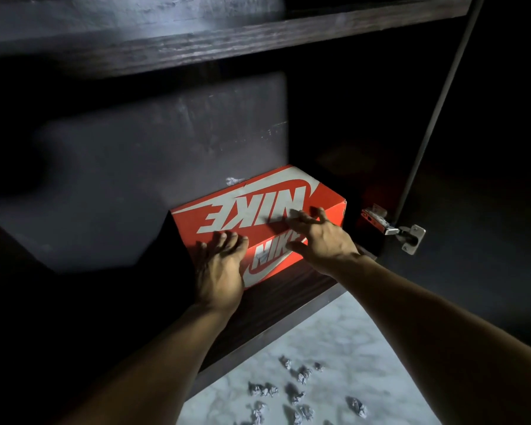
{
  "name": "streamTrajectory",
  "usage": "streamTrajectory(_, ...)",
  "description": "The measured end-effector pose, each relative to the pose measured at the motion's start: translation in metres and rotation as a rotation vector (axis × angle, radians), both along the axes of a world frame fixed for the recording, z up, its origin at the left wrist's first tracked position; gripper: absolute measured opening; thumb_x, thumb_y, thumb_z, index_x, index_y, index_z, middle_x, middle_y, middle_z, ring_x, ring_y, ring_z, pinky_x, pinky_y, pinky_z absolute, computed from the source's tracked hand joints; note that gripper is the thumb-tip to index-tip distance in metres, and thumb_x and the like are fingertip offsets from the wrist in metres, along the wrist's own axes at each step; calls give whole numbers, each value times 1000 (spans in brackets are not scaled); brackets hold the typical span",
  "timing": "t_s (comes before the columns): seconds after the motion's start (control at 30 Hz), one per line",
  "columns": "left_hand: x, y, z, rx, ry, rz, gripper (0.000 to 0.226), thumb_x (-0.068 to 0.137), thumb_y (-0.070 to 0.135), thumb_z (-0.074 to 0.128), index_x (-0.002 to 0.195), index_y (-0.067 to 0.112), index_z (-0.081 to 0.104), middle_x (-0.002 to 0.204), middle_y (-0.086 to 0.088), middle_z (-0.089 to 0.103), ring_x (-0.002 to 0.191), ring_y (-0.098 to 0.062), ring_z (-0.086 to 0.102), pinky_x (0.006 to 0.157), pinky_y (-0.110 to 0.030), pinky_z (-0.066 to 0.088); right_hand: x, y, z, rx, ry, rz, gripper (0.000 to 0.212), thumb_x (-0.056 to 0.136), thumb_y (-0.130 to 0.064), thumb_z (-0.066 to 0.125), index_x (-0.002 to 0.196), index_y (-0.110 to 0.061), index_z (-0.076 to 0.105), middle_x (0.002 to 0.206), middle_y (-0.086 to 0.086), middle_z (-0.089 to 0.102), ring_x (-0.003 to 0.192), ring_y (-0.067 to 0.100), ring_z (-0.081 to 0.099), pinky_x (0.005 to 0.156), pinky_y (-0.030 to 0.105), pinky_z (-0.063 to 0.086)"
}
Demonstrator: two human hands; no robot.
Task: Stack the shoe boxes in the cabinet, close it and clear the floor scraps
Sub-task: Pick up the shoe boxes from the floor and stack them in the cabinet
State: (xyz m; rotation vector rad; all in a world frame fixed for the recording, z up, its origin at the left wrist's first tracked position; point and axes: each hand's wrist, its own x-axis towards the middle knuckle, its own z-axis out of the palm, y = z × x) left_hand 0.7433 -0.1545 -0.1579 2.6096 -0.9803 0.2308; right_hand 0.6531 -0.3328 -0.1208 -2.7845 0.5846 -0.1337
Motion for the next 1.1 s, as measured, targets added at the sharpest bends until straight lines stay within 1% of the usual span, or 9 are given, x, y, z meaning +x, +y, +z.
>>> streamTrajectory(0.17,3,-1,-7,-35,-23,4,52,99,12,46,148,24,37,155,0,36,149,-20,18,122,-47,7,5,0,-12,-17,-37,-55,55,95,-46,50,146,-43,31,160,-4,21,148,31,11,108,48,38)
streamTrajectory(0.33,1,1,0,-9,66,-42,58,97,31,55,150,20,34,157,1,32,149,-21,13,122,-46,-2,-6,2,6,39,64,30,65,95,-42,53,150,-42,19,162,-6,7,149,31,-4,114,51,28)
streamTrajectory(0.47,-17,-1,23,12,184,-90,76,83,43,69,146,15,37,149,-1,41,142,-24,29,120,-45,19,-40,1,38,71,22,3,68,92,-42,60,150,-38,24,160,-2,23,143,26,31,110,44,36)
streamTrajectory(0.6,-49,-10,69,9,298,-138,100,72,73,50,147,8,37,153,-10,37,142,-28,31,115,-39,27,-100,-2,80,73,34,-67,64,86,-48,62,144,-36,36,147,-2,47,126,26,53,102,38,43)
streamTrajectory(0.7,-86,-24,104,1,385,-195,80,77,41,78,142,10,45,149,-9,43,139,-28,35,112,-35,29,-161,-3,116,-2,70,-92,64,84,-52,62,142,-36,40,134,1,59,118,27,58,95,35,47)
streamTrajectory(0.83,-141,-41,148,66,426,-306,58,64,56,80,106,18,69,106,-5,68,101,-25,62,89,-37,51,-253,5,163,-65,134,-152,62,87,-53,61,143,-33,42,99,7,69,95,25,64,80,29,45)
streamTrajectory(0.9,-179,-47,172,97,443,-406,49,69,52,79,102,17,69,94,1,66,91,-20,62,73,-31,48,-301,10,179,-79,150,-222,68,85,-57,60,144,-31,41,118,9,67,112,23,61,88,29,45)
streamTrajectory(0.97,-224,-54,198,148,463,-502,58,73,46,79,119,13,66,101,3,64,93,-17,61,76,-28,46,-354,16,192,-59,131,-302,68,84,-57,62,144,-31,43,131,7,62,121,22,57,94,30,45)
streamTrajectory(1.1,-326,-68,241,348,375,-692,103,51,80,69,133,19,56,136,1,57,110,-23,63,96,-43,50,-470,43,218,-53,111,-413,53,86,-48,65,135,-30,54,122,1,67,110,19,62,81,25,45)
